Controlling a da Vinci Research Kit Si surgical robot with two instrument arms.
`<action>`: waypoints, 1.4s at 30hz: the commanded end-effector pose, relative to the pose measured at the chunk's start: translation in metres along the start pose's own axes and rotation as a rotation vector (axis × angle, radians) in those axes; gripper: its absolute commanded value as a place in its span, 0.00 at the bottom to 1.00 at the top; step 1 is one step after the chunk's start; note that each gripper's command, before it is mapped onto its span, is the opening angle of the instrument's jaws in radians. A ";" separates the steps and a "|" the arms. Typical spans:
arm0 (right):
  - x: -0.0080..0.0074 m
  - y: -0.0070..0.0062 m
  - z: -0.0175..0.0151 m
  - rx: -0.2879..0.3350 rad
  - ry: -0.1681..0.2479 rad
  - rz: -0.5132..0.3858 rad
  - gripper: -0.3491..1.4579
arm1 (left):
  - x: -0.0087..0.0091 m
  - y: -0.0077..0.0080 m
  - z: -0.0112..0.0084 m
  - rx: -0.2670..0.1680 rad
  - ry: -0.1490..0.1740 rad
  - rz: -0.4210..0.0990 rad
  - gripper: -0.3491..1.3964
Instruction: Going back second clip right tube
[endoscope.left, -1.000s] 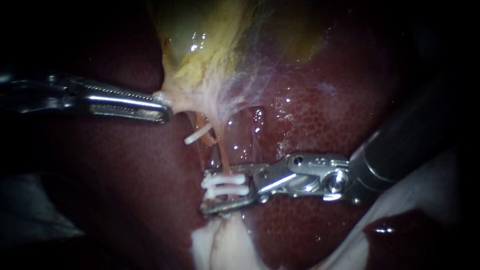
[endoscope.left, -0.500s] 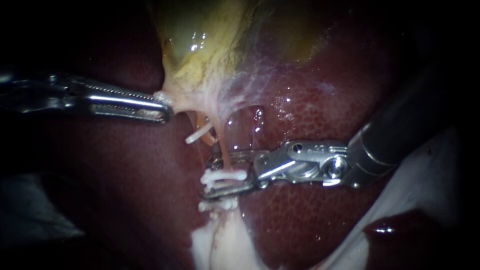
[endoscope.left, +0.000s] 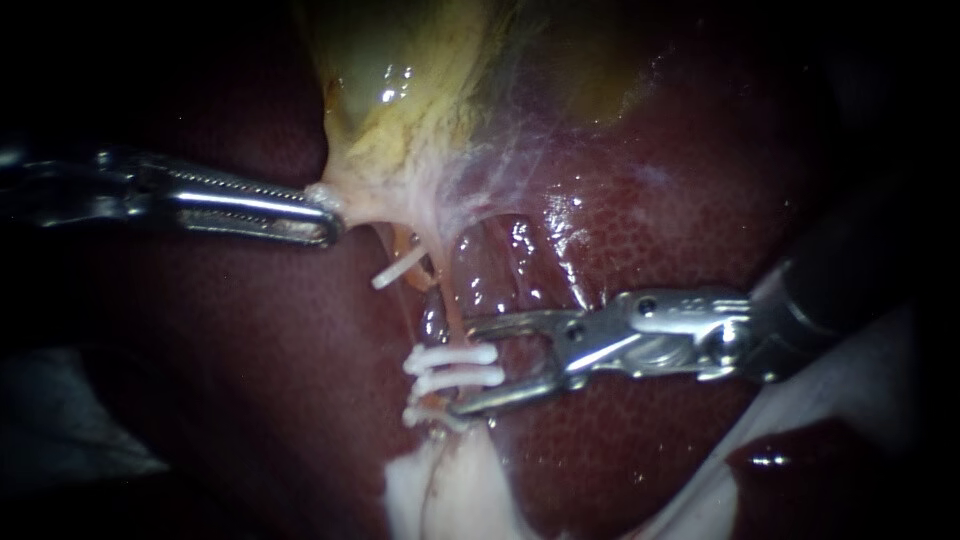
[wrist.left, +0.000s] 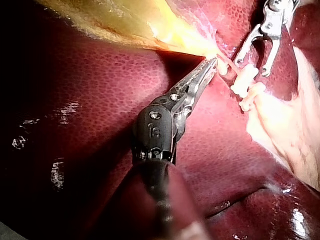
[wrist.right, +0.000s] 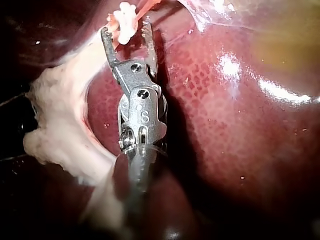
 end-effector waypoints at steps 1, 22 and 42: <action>0.0003 -0.0002 -0.0010 -0.017 -0.031 -0.015 0.47 | 0.0000 0.0000 -0.0001 -0.001 0.000 0.000 0.00; 0.0060 -0.0024 -0.0123 -0.104 -0.112 -0.102 0.47 | -0.0003 -0.0003 0.0000 -0.002 0.000 0.002 0.00; 0.0061 -0.0027 -0.0123 -0.106 -0.115 -0.129 0.47 | -0.0033 -0.0041 0.0051 -0.006 -0.007 0.021 0.00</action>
